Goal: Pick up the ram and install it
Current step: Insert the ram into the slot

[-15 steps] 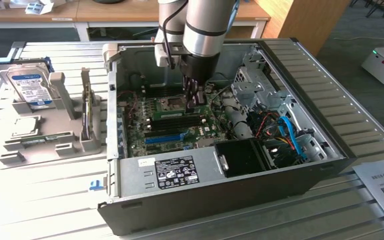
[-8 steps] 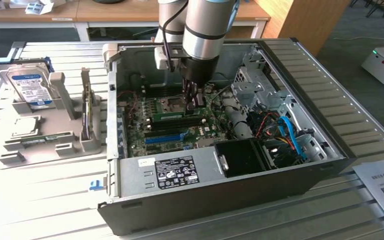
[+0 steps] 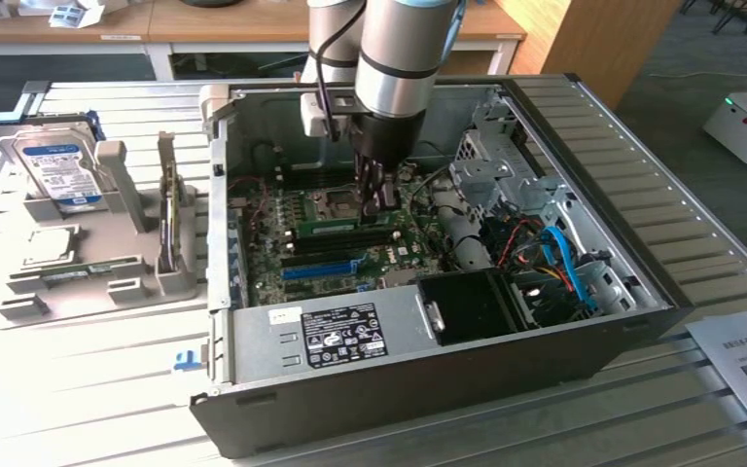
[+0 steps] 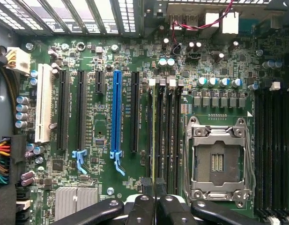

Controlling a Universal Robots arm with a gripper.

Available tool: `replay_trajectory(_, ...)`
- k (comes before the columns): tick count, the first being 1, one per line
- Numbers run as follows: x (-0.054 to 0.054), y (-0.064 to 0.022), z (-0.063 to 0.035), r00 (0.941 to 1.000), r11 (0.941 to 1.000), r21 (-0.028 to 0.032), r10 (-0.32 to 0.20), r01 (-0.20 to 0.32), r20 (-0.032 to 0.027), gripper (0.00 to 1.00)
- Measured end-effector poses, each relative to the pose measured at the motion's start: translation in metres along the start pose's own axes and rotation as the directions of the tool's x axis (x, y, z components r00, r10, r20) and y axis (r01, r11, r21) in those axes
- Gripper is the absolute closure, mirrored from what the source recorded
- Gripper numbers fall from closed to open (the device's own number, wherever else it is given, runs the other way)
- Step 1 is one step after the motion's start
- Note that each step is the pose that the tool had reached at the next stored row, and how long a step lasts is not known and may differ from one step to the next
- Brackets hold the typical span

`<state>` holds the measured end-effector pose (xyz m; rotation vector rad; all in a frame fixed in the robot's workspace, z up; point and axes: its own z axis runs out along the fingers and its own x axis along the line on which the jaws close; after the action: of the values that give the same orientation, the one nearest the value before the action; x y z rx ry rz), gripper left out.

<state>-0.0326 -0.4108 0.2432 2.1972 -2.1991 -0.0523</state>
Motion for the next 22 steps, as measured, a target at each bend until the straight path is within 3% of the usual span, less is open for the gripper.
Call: replay_trajectory(22, 0.0011, 0.0021, 0.0020, 1.0000, 1.0000, 0.0014, 0.000, 0.000, 0.0000, 0.88)
